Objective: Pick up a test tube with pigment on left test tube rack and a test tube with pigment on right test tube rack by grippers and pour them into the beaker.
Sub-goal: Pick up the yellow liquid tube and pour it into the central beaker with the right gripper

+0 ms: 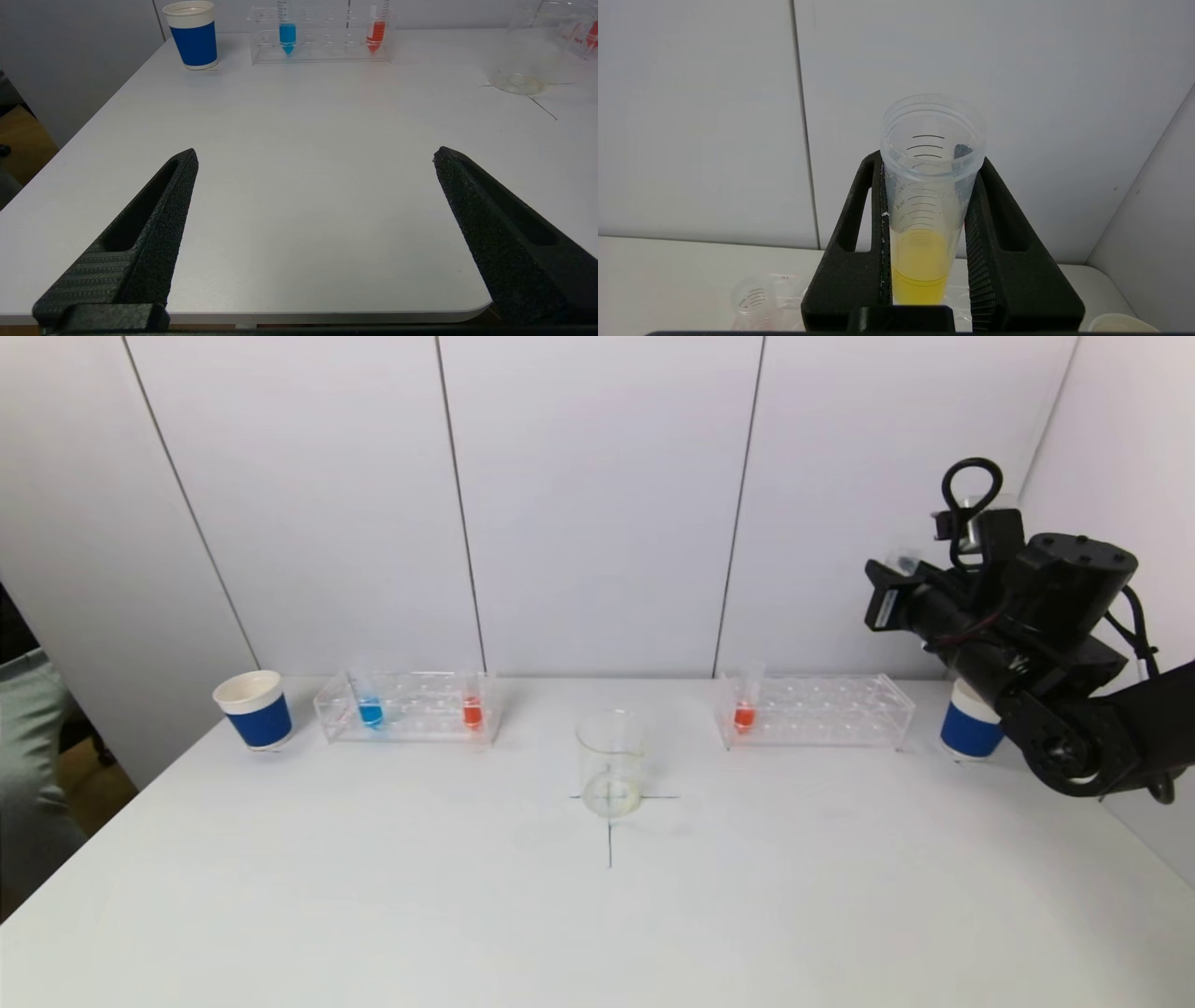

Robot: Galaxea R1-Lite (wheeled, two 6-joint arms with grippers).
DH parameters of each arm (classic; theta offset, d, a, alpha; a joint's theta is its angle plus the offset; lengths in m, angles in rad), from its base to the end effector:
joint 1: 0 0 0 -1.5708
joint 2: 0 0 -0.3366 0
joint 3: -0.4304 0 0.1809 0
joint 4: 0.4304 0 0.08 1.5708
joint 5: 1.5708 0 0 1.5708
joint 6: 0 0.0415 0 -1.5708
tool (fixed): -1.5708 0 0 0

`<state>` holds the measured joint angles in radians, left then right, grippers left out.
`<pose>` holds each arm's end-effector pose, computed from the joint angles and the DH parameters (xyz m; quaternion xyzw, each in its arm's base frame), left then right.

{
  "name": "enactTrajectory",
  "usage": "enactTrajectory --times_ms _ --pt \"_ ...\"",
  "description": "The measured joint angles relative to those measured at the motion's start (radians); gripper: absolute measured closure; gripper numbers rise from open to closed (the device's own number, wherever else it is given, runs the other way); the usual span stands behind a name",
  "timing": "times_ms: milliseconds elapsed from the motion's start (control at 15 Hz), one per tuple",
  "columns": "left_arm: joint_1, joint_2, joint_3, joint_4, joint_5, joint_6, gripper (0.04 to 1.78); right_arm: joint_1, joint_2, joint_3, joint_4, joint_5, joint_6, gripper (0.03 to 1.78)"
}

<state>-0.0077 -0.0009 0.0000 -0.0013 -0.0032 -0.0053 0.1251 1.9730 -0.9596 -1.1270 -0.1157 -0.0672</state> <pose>-0.0508 0.0003 0.0756 -0.0027 -0.0011 -0.0055 1.0000 0.4007 0.0456 0.2239 -0.0267 -0.0565 0.0028 0.9980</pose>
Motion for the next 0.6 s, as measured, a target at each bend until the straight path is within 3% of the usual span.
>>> enactTrajectory --times_ms 267,600 --pt "0.0 0.0 0.0 0.0 0.0 0.0 0.06 0.056 -0.031 -0.069 0.102 0.011 -0.036 1.3" --pt "0.0 0.0 0.0 0.0 0.0 0.0 0.06 0.152 -0.031 -0.133 0.149 0.061 -0.152 1.3"
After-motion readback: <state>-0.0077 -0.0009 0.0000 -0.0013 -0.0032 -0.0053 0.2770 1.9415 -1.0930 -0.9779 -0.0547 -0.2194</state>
